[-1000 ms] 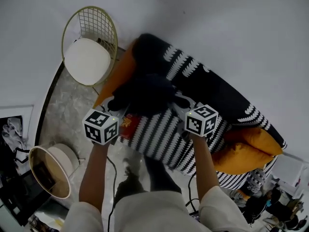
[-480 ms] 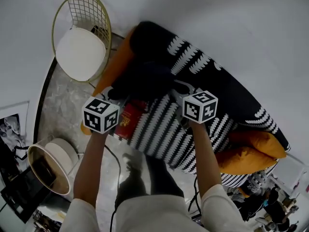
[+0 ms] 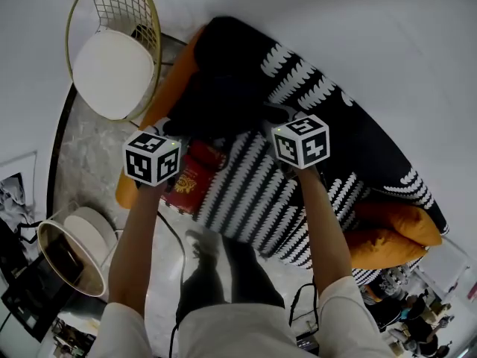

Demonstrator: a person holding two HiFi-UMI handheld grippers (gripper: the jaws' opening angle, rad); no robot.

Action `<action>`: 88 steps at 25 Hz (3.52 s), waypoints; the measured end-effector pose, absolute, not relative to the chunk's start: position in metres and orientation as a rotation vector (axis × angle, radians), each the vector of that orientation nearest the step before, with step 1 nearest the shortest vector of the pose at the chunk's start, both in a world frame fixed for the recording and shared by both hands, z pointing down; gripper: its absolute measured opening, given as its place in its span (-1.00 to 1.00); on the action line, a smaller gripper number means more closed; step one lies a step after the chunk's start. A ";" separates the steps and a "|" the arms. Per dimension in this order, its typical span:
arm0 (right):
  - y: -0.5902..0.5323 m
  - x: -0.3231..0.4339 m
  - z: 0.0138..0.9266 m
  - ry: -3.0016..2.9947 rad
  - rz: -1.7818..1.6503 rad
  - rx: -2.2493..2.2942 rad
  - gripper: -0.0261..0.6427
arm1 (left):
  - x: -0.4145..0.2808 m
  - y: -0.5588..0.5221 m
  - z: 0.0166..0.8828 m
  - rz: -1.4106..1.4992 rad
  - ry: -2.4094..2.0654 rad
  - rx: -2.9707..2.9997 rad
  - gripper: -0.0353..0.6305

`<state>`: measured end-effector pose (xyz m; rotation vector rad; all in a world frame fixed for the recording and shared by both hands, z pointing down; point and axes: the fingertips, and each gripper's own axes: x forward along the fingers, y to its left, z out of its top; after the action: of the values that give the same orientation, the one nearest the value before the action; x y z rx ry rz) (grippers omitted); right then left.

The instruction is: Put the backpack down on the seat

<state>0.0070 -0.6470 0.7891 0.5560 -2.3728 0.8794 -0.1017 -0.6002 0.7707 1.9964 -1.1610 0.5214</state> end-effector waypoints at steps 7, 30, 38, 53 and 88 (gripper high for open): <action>-0.675 0.002 0.821 -2.343 0.892 0.642 -0.79 | -0.108 -0.628 0.799 0.456 -1.192 1.982 -0.80; -0.676 0.037 0.831 -2.365 0.926 0.729 -0.65 | -0.125 -0.640 0.825 0.458 -1.359 1.999 -0.37; -0.643 0.062 0.828 -2.340 0.964 0.775 -0.61 | -0.132 -0.588 0.825 0.490 -1.367 1.927 -0.18; -0.548 0.103 0.707 -2.342 0.932 0.983 -0.62 | -0.138 -0.476 0.717 0.428 -1.473 2.030 -0.18; -0.152 0.076 0.355 -2.589 0.581 1.325 -0.66 | -0.164 -0.107 0.383 0.267 -1.577 2.490 -0.45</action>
<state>0.0760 -0.1520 0.3550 1.3254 -2.5886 0.5807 -0.1636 -0.1073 0.3829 2.4898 -1.5772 0.2667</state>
